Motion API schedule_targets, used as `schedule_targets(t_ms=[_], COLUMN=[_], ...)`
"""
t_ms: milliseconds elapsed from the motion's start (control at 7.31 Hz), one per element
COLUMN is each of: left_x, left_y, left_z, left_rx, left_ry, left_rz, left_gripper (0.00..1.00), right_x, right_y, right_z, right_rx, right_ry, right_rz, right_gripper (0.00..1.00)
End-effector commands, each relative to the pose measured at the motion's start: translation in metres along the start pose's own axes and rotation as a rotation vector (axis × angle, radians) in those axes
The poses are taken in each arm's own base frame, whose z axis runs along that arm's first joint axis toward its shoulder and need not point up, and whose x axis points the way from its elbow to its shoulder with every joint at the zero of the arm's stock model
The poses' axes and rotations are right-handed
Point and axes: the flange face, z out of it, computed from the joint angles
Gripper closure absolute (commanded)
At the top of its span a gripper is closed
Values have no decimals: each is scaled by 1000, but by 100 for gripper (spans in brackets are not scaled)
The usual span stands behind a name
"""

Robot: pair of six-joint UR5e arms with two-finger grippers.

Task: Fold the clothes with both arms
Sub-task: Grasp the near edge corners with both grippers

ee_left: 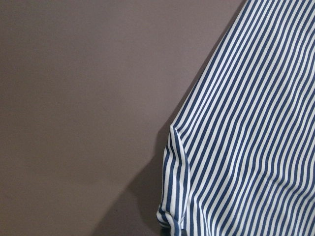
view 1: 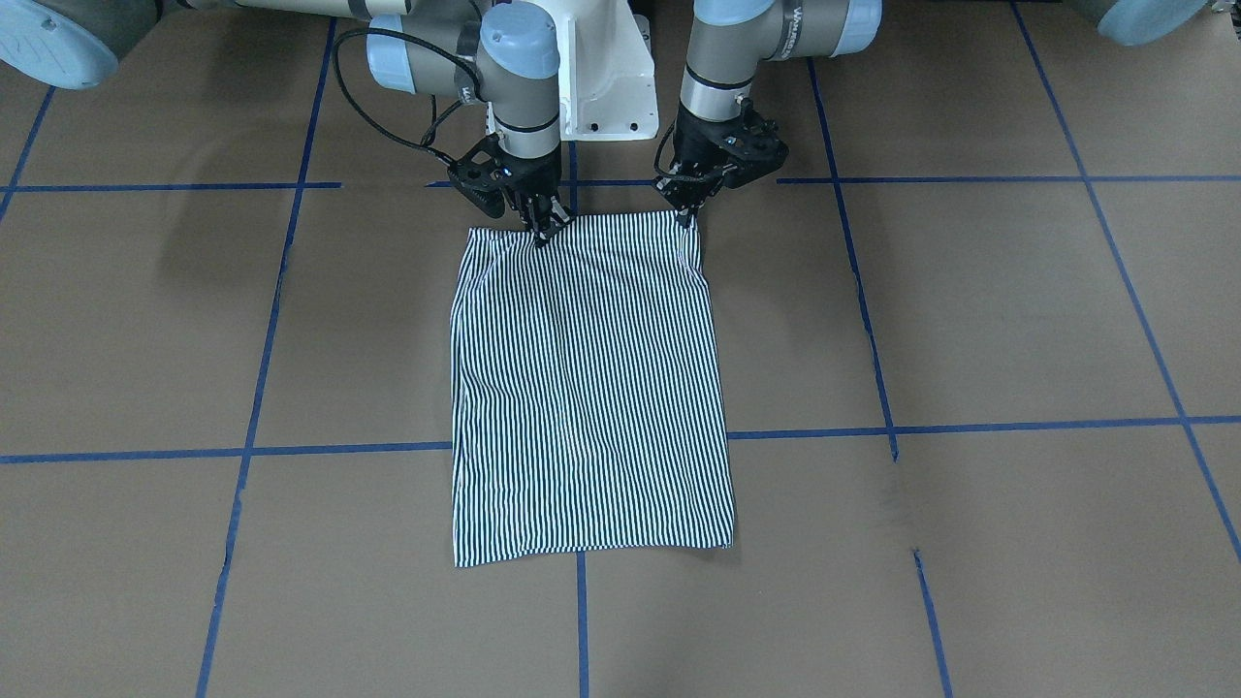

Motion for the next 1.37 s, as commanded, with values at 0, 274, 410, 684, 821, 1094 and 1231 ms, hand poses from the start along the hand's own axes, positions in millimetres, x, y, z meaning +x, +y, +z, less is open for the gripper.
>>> schedule_targets(t_ms=[0,274,410,684,821,1094,1231], left_x=[0,0,-2,-10,-23,-50,-56], left_y=[1,3,7,47,59,60,57], left_z=[1,0,-2,-3,-6,-29,-41], left_rx=[0,-5,-12,-66,-81,-96,-104], left_ry=[-1,-2,-1,-12,-35,-53,-42], left_rz=[0,2,7,32,51,67,69], left_gripper=[100,100,100,100,100,100,100], right_x=[-7,-9,-7,6,24,38,43], right_y=[2,3,3,6,20,34,29], right_z=[-7,-10,-12,-32,-38,-40,-34], right_rx=[-6,-11,-23,-82,-112,-132,-125], right_ry=[-12,-18,-15,-15,-14,-6,3], right_rz=[2,2,-1,-9,-34,-56,-69], right_gripper=[100,100,100,100,100,100,100])
